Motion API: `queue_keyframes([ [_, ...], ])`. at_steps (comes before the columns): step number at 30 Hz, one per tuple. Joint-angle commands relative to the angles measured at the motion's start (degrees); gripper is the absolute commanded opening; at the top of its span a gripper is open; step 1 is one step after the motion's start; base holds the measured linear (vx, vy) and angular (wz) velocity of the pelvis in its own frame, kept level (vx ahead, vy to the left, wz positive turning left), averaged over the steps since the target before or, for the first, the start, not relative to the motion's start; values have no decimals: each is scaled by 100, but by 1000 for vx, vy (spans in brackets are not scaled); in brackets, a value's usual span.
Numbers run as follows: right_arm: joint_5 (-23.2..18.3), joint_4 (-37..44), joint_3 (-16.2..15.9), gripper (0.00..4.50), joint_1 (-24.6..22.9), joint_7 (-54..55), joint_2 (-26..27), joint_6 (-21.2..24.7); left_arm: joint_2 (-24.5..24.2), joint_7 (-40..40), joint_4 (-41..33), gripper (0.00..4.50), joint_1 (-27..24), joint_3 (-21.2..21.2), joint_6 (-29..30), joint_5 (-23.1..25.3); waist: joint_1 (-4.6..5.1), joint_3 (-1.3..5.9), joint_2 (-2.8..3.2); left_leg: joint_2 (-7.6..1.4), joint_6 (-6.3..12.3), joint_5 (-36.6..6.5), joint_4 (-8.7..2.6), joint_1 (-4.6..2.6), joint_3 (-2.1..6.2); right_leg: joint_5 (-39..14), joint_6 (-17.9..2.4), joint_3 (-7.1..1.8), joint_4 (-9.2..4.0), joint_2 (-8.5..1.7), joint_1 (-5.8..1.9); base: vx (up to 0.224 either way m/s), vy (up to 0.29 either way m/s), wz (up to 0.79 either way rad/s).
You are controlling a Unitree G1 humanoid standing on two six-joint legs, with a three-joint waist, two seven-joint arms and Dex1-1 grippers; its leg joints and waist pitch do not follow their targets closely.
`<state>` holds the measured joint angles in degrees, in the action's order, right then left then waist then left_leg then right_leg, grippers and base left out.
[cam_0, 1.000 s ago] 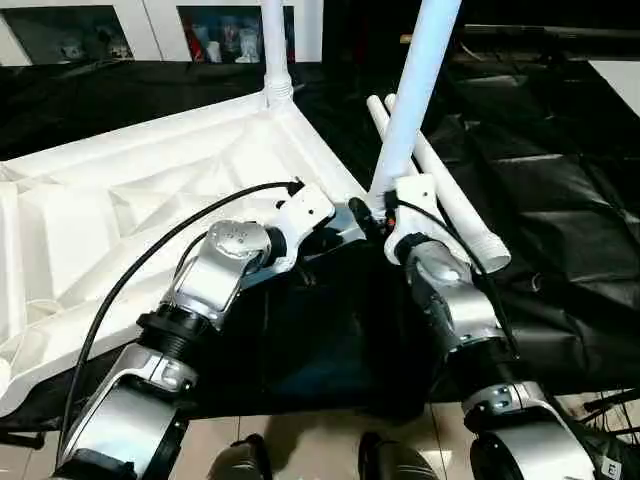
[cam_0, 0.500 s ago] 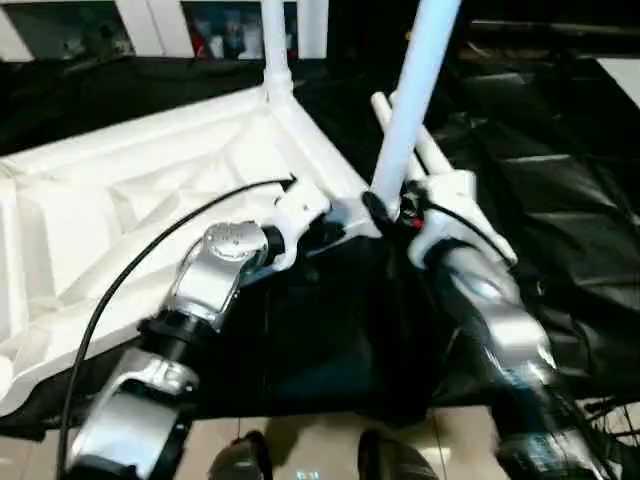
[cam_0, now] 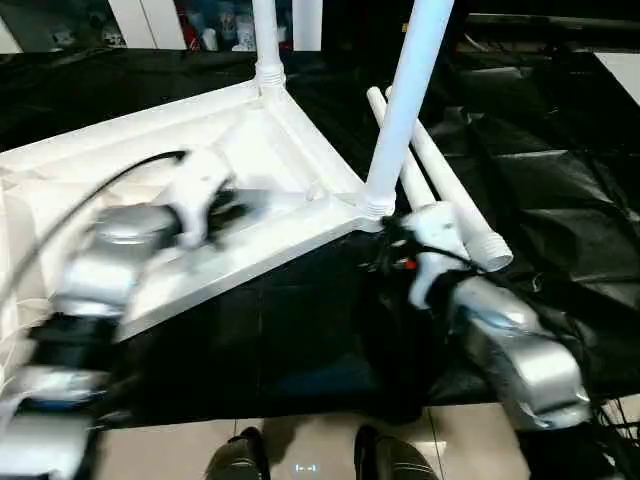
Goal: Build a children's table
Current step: Rotate leg to tighten
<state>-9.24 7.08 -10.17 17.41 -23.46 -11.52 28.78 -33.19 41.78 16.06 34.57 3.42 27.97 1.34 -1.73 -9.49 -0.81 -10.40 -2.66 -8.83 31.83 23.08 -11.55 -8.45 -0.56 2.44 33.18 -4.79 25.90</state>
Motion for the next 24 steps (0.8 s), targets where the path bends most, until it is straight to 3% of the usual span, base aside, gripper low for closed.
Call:
queue_keyframes([
  [1,247,-388,-91,386,95,144,15,114,-384,242,-100,188,-51,-54,78,205,-9,435,60,-206,176,-884,-331,-196,103,-891,-1279,-229,-255,-250,-346,0,0,0],
  [6,321,-960,-206,386,409,155,90,85,-1003,547,-169,226,-155,65,351,326,-27,451,82,-206,126,-644,-316,-219,87,-408,-1369,-240,-182,-243,-350,0,0,0],
  [7,406,-1312,-253,386,592,191,138,2,-1298,620,-93,227,-199,224,353,549,-35,468,82,-207,150,-552,-303,-223,86,-237,-1392,-238,-164,-249,-358,0,0,0],
  [12,515,-2058,-283,386,937,206,291,-319,-1733,536,146,268,-219,332,337,851,-16,470,80,-190,131,-578,-294,-205,79,-224,-1441,-248,-154,-266,-380,0,0,0],
  [18,617,-2738,-328,386,1274,214,502,-685,-2043,-215,819,321,-113,303,145,1376,3,454,79,-194,39,-933,-308,-191,95,-677,-1374,-252,-182,-276,-372,0,0,0],
  [20,625,-2832,-342,386,1316,210,530,-739,-2071,-283,879,321,-115,302,133,1406,5,442,95,-220,-95,-1220,-320,-223,110,-1061,-1263,-266,-222,-295,-344,0,0,0],
  [24,680,-3157,-356,386,1441,212,640,-959,-2074,-642,1150,360,-100,129,-175,1377,-10,450,89,-222,-185,-1310,-319,-226,106,-1115,-1236,-272,-221,-277,-321,0,0,0],
])
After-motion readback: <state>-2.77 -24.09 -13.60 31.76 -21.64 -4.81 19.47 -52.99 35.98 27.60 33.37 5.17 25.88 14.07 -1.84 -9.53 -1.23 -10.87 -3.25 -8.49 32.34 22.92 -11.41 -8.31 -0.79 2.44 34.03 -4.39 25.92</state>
